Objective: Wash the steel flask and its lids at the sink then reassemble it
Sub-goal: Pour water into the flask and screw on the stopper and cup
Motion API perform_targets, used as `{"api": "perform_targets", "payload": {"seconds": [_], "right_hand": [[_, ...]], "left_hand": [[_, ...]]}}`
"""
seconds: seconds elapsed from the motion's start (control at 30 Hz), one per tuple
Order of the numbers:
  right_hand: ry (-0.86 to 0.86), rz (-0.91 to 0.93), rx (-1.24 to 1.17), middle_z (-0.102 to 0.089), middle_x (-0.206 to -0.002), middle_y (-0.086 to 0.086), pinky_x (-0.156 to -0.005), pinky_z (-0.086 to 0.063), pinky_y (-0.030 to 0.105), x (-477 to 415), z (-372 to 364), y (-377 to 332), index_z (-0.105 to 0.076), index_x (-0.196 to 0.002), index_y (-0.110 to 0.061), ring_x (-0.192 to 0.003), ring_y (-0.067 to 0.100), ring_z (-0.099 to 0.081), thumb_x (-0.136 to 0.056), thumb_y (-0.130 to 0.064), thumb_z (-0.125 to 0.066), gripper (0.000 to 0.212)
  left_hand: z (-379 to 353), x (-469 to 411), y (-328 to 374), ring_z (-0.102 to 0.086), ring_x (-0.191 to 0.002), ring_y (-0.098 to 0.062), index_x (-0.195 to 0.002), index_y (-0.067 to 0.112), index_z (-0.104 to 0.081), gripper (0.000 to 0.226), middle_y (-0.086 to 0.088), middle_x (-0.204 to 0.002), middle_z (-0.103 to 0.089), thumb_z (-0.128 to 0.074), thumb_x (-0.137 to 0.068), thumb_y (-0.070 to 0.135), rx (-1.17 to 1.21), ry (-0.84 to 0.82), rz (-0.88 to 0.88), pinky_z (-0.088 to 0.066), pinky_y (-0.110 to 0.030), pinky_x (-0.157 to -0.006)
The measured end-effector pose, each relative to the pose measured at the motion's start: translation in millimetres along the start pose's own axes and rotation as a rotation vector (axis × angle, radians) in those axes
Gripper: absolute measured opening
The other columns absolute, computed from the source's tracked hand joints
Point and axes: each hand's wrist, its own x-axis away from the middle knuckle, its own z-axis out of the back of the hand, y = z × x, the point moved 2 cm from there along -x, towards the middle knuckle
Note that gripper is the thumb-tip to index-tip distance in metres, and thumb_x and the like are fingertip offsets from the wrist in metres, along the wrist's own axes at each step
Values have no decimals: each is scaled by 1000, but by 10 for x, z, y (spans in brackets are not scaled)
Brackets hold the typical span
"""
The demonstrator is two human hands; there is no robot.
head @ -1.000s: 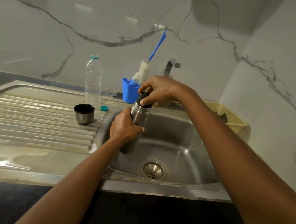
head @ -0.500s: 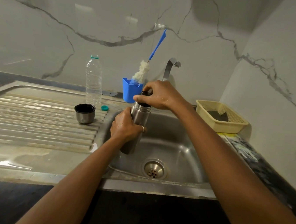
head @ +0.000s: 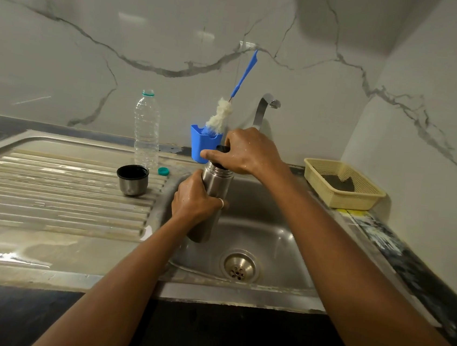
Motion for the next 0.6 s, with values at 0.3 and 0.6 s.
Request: {"api": "perform_targets", "payload": {"seconds": [0.3,0.6], "right_hand": [[-211,92,-311,-63,-136,6,-88,-45,25,76,111,74,-59,-139,-20,-112,17,-60,-90,-23,-73,51],[-61,71,-129,-68,-112,0,-84,-51,31,39,55,35,-64,-123,-19,-101,17,-63,-87,-56,-70,52]], "left_hand": [[-10,-8,0,-62,-91,-18,-114,29,-50,68,6,-100,-61,-93,-63,35,8,3,0,-55,-35,-81],[10,6,0,-61,-93,-18,-117,26,-51,68,5,-101,-62,-93,-64,34,13,-7,10,-51,-34,-80]]}}
